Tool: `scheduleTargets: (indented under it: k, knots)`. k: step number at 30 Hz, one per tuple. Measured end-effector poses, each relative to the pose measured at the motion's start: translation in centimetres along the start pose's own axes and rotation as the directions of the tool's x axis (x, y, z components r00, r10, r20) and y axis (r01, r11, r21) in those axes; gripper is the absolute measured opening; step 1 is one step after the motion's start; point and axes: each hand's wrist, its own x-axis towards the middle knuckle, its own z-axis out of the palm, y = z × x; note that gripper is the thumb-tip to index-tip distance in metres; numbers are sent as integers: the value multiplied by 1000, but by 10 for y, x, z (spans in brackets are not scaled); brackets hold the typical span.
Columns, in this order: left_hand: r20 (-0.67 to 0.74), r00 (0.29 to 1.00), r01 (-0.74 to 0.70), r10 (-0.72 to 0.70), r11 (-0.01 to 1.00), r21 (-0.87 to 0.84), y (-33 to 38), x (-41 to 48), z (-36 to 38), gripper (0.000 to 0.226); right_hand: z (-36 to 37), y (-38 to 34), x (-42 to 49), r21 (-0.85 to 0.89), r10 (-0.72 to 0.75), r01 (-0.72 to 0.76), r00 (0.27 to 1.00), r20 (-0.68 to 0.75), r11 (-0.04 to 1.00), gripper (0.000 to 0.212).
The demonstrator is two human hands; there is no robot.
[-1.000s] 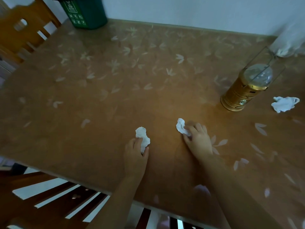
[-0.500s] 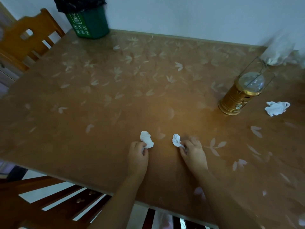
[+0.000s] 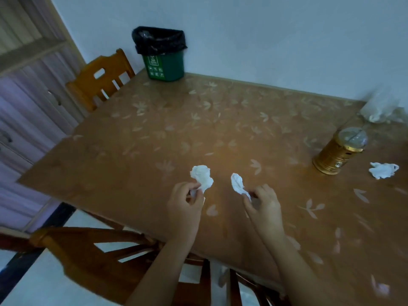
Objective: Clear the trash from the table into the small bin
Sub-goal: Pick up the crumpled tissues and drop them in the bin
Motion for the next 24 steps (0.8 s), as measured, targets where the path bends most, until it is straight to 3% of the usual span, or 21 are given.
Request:
scheduleTargets:
  k: [6,15,24]
  knots:
    - [-123,992,-1,-4,999,-40,-12,-5,-107,12,24,-106,-31,131,-103,99,994,25,986,14]
    - [-311,944,101,-109,994,-40,-87,-19,-266,9,93,-247,-96,226,-286,251,948,138,941,14]
    - [-529,822,229,-212,973,-33,-168,-18,-363,15,190,-343,-116,300,-454,372,845,283,878,8]
